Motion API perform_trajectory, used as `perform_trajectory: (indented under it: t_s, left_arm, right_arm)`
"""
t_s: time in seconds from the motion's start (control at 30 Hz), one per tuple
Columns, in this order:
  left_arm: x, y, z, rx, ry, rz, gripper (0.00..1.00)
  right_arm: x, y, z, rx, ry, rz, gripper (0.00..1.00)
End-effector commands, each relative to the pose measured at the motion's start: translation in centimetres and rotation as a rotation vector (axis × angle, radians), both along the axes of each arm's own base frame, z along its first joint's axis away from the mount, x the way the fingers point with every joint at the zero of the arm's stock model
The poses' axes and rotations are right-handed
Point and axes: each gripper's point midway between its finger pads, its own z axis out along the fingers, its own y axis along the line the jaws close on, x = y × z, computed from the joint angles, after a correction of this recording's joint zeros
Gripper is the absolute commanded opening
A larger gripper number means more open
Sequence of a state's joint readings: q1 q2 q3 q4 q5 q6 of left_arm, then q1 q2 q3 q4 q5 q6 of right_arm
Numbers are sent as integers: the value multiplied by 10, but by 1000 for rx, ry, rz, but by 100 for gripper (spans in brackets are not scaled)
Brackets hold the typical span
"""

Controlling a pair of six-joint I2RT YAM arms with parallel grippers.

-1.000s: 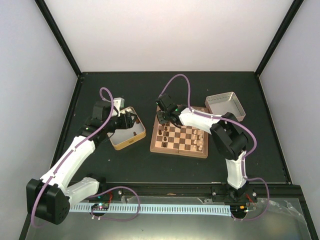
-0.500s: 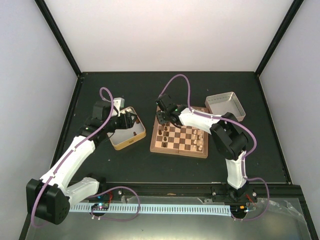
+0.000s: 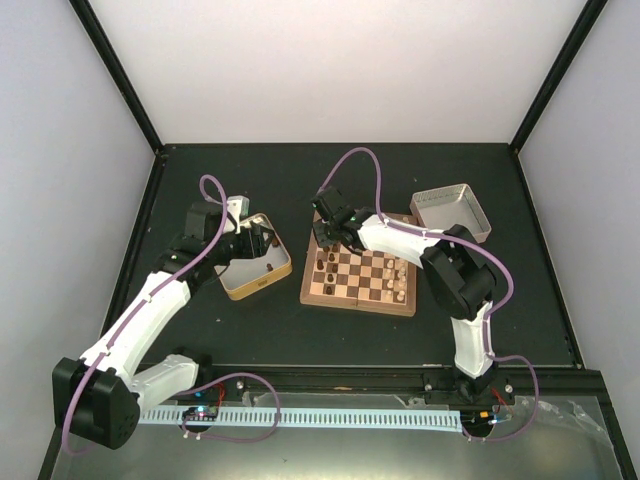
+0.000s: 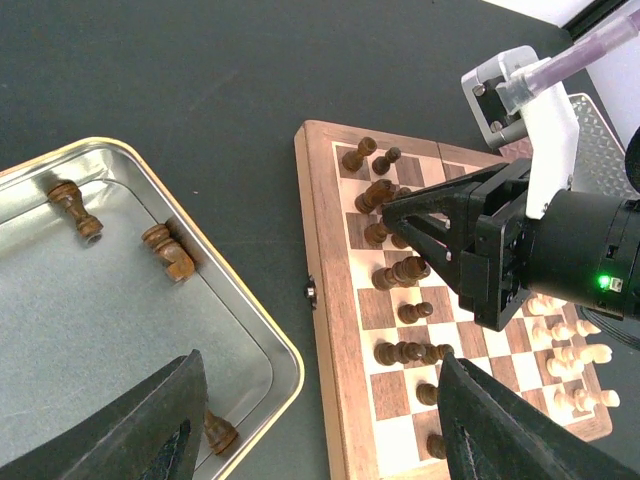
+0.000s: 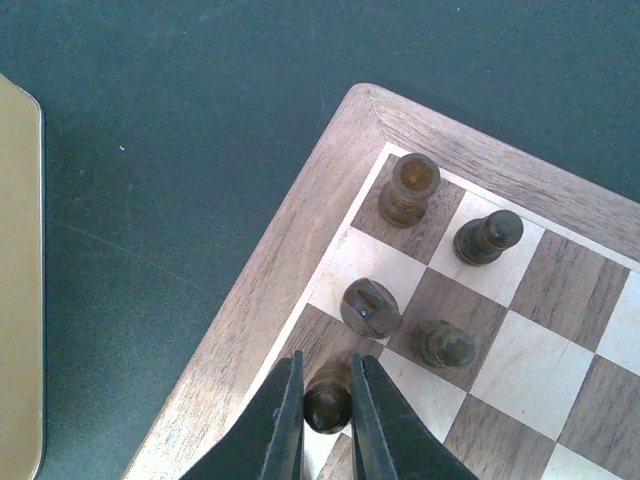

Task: Set up the chess pieces on the board
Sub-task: Place the chess piece on the chessboard.

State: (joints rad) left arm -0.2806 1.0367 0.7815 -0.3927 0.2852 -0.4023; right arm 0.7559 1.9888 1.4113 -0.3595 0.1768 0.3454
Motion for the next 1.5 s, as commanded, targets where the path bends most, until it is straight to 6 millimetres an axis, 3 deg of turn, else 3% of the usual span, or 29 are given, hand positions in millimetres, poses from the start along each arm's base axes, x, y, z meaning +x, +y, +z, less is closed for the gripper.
perform_trajectory:
  t_s: [0.0,0.6,0.9,1.07,1.2,1.3,1.47]
  left_arm:
    - [4,-2,15,-20,-21,-5,65]
    - [4,-3,14,-21,-15,-11,65]
    - [5,-4,14,-24,-12,-14,65]
    - [5,-4,17,-26,-20,-13,65]
    - [5,-3,18,-28,-24,-12,65]
    - [5,-3,19,-29,-28,-12,65]
    - [5,-4,19,-29,-28,-12,65]
  right_arm:
    - [9,2,15,30,-32,-9,12]
    - [9,7,14,88,-19,3,13]
    - [9,3,22,75,-26,-8,26]
    - [6,2,40,97,-31,-8,28]
    - [-1,-4,51,96,-11,-24,36]
    - [-10,-8,49,88,24,-26,42]
    - [-26,-8,34,83,106,6,43]
